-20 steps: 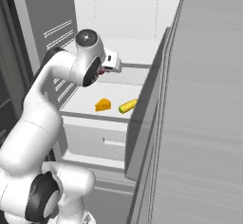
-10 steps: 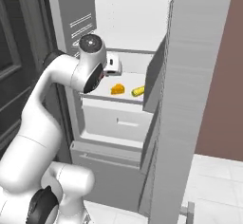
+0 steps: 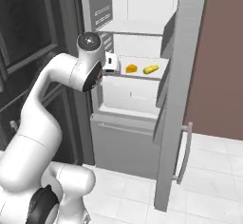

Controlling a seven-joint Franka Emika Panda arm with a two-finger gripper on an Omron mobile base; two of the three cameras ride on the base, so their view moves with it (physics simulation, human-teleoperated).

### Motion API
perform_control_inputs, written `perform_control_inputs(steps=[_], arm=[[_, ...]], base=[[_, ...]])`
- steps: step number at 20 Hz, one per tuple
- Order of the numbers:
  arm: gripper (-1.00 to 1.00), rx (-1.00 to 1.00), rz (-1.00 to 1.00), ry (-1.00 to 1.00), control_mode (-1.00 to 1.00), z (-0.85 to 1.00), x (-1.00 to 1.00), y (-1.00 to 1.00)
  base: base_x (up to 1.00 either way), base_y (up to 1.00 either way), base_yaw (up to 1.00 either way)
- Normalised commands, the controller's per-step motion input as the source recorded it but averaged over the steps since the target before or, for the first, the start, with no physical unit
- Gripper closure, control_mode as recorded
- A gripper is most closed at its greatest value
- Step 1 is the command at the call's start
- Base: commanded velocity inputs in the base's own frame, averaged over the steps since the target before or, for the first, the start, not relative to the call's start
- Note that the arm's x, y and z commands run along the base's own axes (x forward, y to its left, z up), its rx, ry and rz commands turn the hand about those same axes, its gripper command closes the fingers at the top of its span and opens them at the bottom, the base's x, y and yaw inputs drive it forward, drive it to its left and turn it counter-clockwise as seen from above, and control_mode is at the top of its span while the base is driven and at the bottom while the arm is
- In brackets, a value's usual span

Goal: Take the cheese, steak, and corn from the fridge and place them on the plate on the dining counter to create an appetizer plate.

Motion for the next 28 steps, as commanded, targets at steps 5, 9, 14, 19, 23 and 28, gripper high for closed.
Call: perform_control_inputs(steps=[5,9,14,19,23,28], arm=[[1.0,0.0,0.0,0.0,1.0,0.0,0.0,0.0],[1.0,0.0,0.0,0.0,1.0,0.0,0.0,0.0],[1.0,0.0,0.0,0.0,1.0,0.0,0.0,0.0],[1.0,0.0,0.0,0.0,1.0,0.0,0.0,0.0],[1.0,0.0,0.0,0.0,1.0,0.0,0.0,0.0],[1.0,0.0,0.0,0.0,1.0,0.0,0.0,0.0]], base=[[-0.95,-0.53,0.0],[-0.58,-0.92,-0.02],[-0.41,-1.0,-0.02],[-0.32,-1.0,-0.01],[-0.35,-1.0,0.0],[-0.3,-1.0,0.0]])
